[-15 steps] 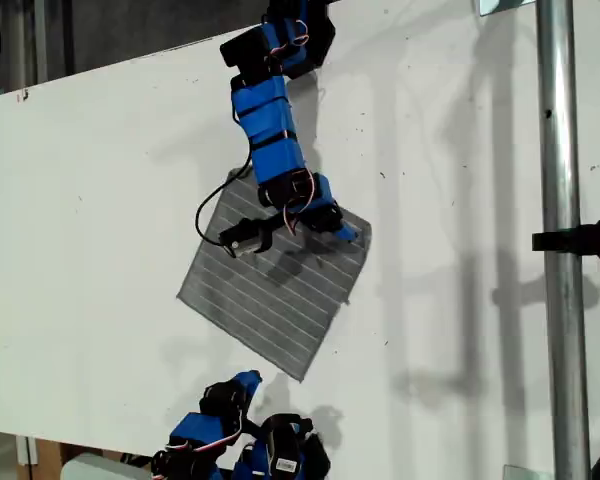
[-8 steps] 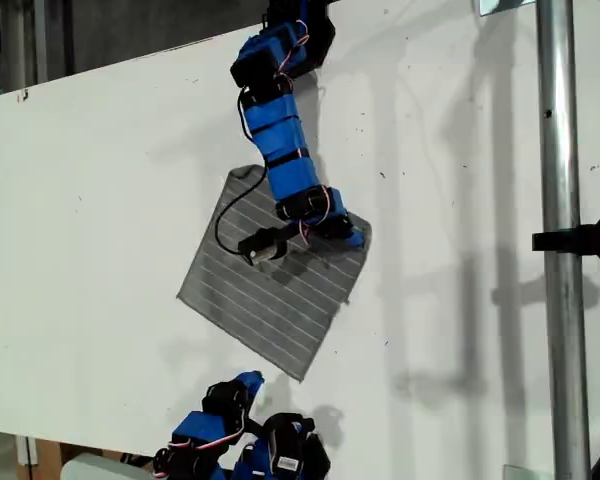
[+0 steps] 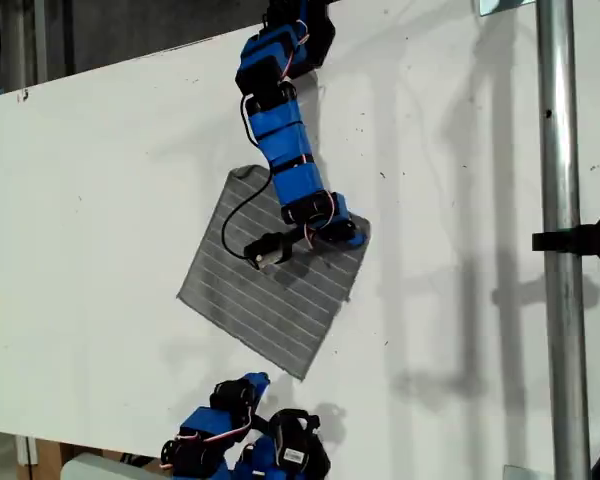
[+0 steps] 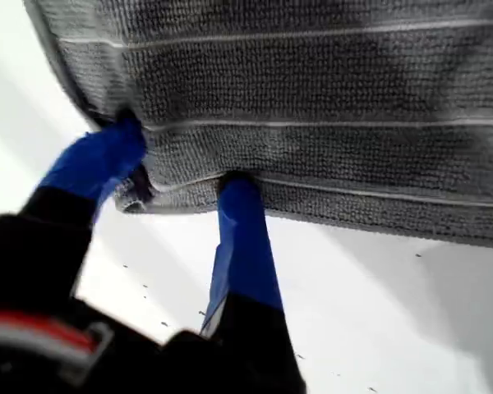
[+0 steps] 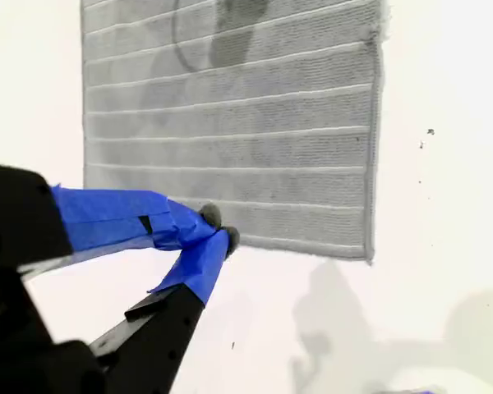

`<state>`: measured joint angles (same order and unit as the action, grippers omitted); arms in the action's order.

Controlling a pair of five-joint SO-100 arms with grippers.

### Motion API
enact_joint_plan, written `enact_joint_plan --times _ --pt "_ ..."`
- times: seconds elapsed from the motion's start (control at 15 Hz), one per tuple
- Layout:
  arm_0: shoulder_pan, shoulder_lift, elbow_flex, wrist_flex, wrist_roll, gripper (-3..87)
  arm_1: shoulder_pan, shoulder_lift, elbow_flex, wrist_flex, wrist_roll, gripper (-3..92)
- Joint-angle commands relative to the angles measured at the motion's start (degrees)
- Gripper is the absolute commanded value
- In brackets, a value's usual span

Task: Grasp corners of a towel and fold twice.

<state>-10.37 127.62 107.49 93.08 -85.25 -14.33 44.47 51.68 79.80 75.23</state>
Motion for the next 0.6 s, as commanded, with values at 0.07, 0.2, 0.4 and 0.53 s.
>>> enact_joint_plan --times 0.07,0.2,0.4,0.53 --pt "0.5 2.1 0.6 -1.3 -0.5 -2.9 -1.0 0.4 -0.8 2.7 0.9 -0.2" --pt "1.0 1.8 1.1 -2.5 -0.6 -2.9 -0.8 0.8 -0.8 2.5 0.6 -0.2" --pt "3.9 6.1 1.7 -5.3 4.2 -2.9 -0.8 0.6 -0.8 2.3 0.6 -0.2" --pt "4.7 12.7 5.4 -6.3 5.4 9.9 -0.7 0.7 -0.8 1.9 0.5 -0.2"
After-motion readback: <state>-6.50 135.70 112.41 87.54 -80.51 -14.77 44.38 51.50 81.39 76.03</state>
